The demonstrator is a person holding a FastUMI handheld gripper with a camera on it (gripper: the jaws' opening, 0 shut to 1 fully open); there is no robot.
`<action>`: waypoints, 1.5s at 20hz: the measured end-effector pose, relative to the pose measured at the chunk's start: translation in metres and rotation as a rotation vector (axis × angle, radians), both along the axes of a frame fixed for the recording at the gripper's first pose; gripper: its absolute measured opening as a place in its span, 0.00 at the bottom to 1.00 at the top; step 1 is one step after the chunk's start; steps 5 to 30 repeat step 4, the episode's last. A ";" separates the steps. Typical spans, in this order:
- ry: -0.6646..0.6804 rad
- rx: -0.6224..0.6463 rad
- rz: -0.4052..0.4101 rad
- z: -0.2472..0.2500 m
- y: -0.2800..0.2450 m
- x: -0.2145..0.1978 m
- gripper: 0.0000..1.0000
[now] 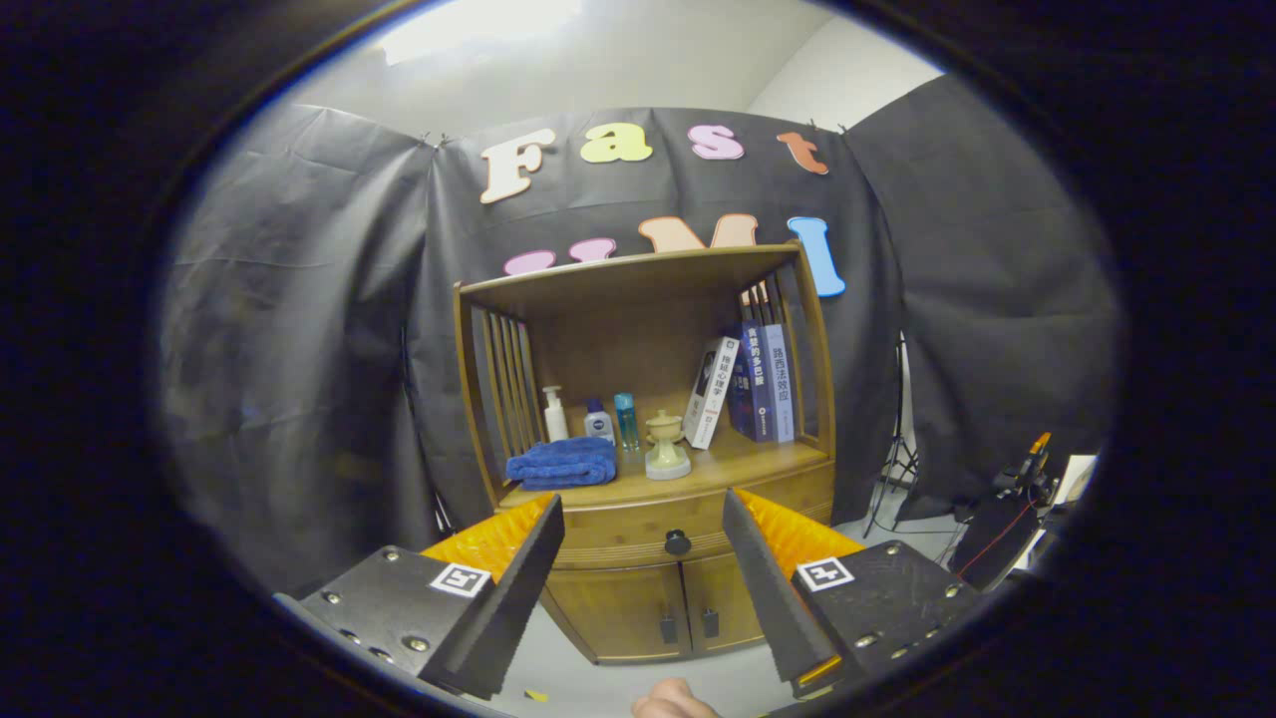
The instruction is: Pull open the drawer, take out the items inside it, and place them on the countertop above the cabinet.
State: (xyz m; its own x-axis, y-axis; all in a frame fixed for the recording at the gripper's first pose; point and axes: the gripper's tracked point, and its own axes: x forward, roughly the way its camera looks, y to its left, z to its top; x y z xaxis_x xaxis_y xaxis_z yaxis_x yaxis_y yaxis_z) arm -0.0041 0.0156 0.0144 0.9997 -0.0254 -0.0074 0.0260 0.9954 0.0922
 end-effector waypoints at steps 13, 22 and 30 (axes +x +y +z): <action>-0.020 0.002 -0.001 0.005 -0.003 -0.001 0.96; -0.020 0.002 -0.001 0.005 -0.003 -0.001 0.96; -0.020 0.002 -0.001 0.005 -0.003 -0.001 0.96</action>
